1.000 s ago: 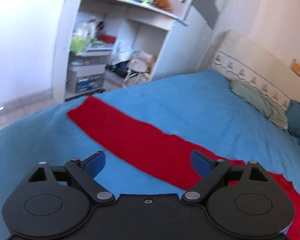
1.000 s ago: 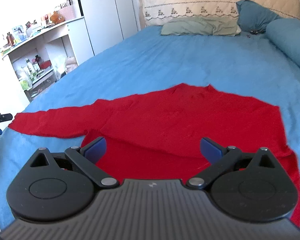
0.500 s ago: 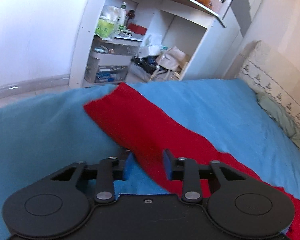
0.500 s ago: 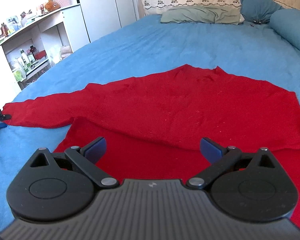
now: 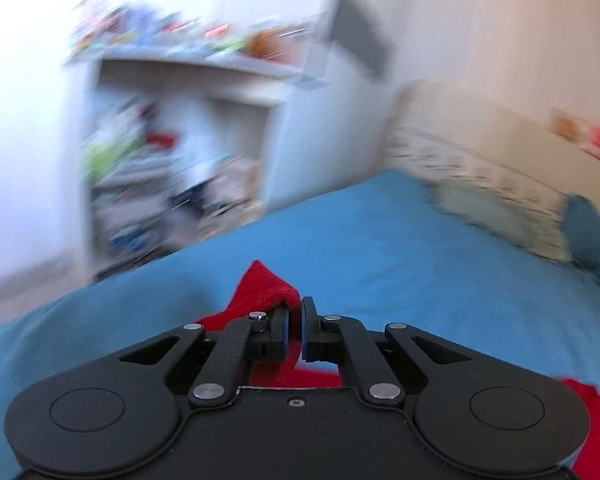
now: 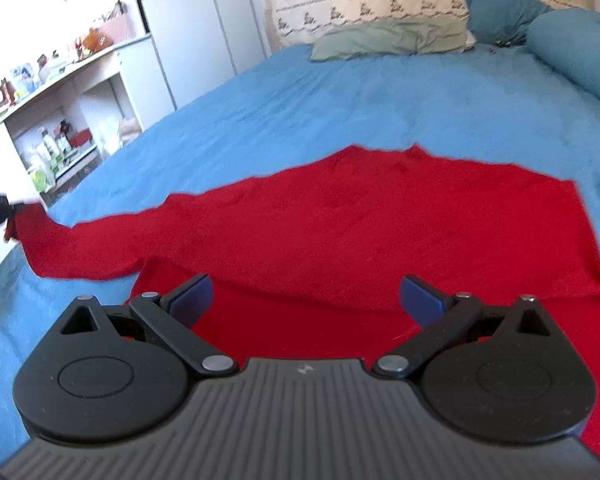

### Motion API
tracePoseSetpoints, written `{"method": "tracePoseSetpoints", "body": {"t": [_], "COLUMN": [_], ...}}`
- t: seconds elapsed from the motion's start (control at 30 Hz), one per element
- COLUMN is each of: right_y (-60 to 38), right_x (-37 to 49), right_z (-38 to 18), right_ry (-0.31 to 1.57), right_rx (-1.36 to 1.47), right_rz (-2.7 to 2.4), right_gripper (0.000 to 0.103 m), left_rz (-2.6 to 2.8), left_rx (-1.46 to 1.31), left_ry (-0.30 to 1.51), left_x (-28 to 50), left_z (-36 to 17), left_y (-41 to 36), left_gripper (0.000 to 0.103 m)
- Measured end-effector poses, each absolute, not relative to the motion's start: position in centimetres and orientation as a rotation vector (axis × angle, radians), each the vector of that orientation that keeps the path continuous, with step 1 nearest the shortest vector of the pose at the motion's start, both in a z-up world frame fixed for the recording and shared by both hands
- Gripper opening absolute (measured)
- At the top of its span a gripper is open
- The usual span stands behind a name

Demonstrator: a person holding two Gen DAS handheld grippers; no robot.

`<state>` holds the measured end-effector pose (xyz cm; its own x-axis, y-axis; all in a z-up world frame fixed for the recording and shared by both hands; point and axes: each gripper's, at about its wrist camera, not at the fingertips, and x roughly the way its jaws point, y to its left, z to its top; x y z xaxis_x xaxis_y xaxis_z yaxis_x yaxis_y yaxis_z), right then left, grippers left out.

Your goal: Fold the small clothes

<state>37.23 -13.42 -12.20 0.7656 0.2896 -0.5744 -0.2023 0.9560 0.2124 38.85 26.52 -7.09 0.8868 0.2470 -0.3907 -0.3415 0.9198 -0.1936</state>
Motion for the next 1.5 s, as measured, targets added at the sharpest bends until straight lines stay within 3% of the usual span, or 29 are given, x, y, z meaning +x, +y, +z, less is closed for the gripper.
{"method": "tracePoseSetpoints", "body": {"t": [0.17, 0.37, 0.53, 0.63, 0.67, 0.73, 0.77, 0.87, 1.0, 1.17, 1.23, 1.43, 1.5], "right_y": [-17.7, -23.4, -27.1, -28.4, -28.6, -28.8, -28.8, -27.5, -23.8, -17.3, -15.2, -9.9, -10.4], "right_x": [36.6, 35.6, 34.9, 34.7, 34.7, 34.8, 34.8, 35.2, 37.2, 41.1, 42.7, 46.7, 47.3], "right_z": [-10.6, -10.6, -12.1, -12.9, -13.0, -13.0, -12.8, -11.4, -10.6, -12.7, -13.7, -16.6, -16.5], "right_ry": [0.612, 0.612, 0.646, 0.654, 0.65, 0.638, 0.63, 0.595, 0.604, 0.658, 0.675, 0.695, 0.683], "right_rx": [0.165, 0.179, 0.196, 0.212, 0.216, 0.224, 0.223, 0.183, 0.03, -0.146, -0.185, -0.325, -0.258], "right_rz": [0.209, 0.112, 0.079, 0.074, 0.075, 0.082, 0.085, 0.114, 0.189, 0.265, 0.283, 0.271, 0.239], "right_gripper": [0.103, 0.103, 0.103, 0.103, 0.103, 0.103, 0.103, 0.103, 0.103, 0.103, 0.099, 0.067, 0.033], "left_rz": [0.046, -0.215, -0.247, -0.246, -0.251, -0.26, -0.253, -0.195, -0.07, 0.085, 0.115, 0.182, 0.184], "left_rx": [-0.098, -0.009, 0.048, 0.095, 0.091, 0.068, 0.06, 0.047, 0.042, 0.03, 0.037, 0.015, 0.01], "left_ry": [0.342, 0.509, 0.665, 0.645, 0.648, 0.649, 0.641, 0.565, 0.527, 0.553, 0.584, 0.578, 0.565], "left_x": [42.7, 45.3, 45.5, 44.8, 44.8, 44.3, 44.1, 41.1, 38.1, 37.1, 37.4, 38.0, 38.6], "left_z": [-5.1, -11.0, -17.9, -18.3, -18.1, -17.1, -16.6, -13.6, -11.5, -14.1, -15.4, -16.6, -16.8], "left_y": [11.3, -5.4, -11.5, -12.3, -12.3, -11.5, -10.7, -6.3, -0.6, 3.9, 4.7, 7.1, 7.5], "left_gripper": [0.005, 0.005, 0.006, 0.008, 0.011, 0.037, 0.064, 0.102, 0.103, 0.103, 0.103, 0.103, 0.103]}}
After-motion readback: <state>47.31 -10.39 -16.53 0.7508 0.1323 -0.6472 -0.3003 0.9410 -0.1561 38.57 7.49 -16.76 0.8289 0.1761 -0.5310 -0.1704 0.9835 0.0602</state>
